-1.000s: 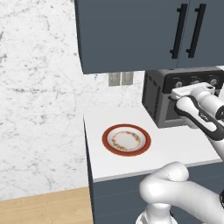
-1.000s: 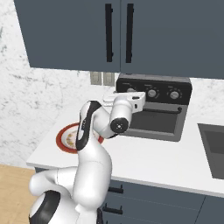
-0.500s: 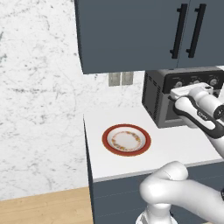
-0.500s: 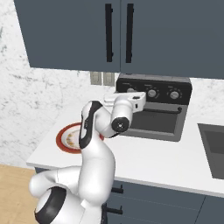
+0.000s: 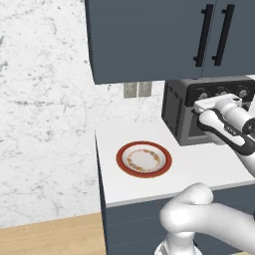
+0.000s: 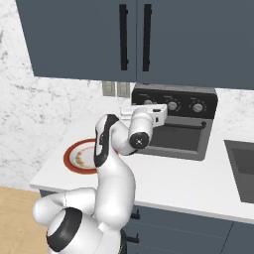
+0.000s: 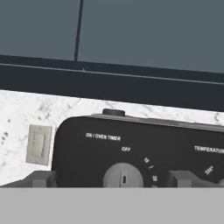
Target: Pick up the kebab skewer and baguette bread, and place them inside the toaster oven. Close the toaster oven door and start by setting the timer.
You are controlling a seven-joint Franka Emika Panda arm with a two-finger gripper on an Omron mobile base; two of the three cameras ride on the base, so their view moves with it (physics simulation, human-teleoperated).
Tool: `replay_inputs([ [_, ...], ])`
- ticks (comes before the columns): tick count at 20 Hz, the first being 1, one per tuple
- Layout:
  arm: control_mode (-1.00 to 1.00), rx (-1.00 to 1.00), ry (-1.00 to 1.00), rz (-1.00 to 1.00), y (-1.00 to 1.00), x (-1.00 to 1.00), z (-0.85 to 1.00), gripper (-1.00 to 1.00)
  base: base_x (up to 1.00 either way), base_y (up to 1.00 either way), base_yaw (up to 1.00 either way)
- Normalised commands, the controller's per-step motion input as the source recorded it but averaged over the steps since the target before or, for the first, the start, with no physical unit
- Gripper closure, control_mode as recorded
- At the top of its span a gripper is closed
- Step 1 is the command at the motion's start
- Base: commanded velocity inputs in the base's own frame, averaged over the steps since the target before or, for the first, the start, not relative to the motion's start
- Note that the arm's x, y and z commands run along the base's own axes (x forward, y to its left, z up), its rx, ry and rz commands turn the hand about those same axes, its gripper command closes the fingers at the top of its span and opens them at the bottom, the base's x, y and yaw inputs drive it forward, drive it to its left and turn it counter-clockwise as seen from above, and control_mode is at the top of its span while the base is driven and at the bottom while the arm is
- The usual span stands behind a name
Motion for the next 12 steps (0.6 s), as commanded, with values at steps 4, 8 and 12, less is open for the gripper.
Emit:
replay_inputs([
  [4, -1.0, 0.0, 0.0, 0.0, -0.01, 0.1, -0.07, -1.0, 0.0, 0.0, 0.0],
  [8, -1.0, 0.0, 0.0, 0.0, 0.0, 0.11, -0.01, -1.0, 0.0, 0.0, 0.0],
  [12, -1.0, 0.0, 0.0, 0.0, 0.0, 0.07, 0.0, -1.0, 0.0, 0.0, 0.0],
])
